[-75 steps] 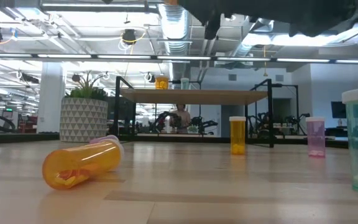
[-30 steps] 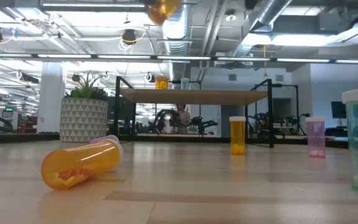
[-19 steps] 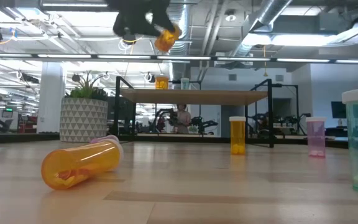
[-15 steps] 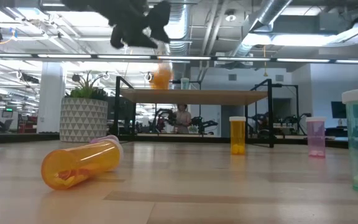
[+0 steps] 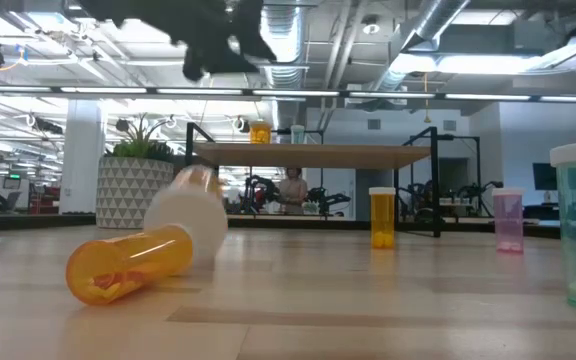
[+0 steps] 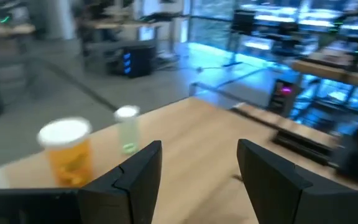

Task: Pick and place medicine bottles onto shelf by color
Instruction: Put the big orange pill bottle on the shelf aligned with the other big orange pill bottle

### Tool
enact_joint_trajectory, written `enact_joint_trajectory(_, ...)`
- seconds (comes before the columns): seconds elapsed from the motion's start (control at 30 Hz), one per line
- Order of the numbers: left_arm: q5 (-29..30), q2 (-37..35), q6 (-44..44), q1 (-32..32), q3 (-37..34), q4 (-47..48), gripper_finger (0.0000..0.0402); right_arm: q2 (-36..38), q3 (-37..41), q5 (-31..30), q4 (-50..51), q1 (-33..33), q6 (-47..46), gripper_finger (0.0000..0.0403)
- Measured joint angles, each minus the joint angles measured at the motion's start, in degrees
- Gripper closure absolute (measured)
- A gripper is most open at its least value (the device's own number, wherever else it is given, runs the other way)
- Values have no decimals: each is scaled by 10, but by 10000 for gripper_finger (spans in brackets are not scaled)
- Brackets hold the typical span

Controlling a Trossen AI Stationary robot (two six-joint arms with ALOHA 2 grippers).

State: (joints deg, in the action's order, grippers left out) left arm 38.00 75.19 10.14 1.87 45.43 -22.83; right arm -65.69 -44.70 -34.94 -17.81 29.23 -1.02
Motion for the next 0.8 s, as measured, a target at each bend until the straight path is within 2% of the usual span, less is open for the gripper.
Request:
enact_joint_trajectory(0.23, -1, -75, -40, -150, 0, 96, 205, 0, 0, 2, 56, 2, 0, 173)
enact_joint_trajectory(0.37, -45, -73, -10, -236, 0, 160, 205, 0, 0, 3, 53, -3, 0, 173)
enact_joint_trajectory(0.6, -99, 29, 45, -350, 0, 198, 205, -1, 0, 3, 50, -17, 0, 173)
enact_joint_trajectory(0.8, -110, 138, 66, -375, 38, 203, 205, -12, -1, 5, 51, -28, 2, 173)
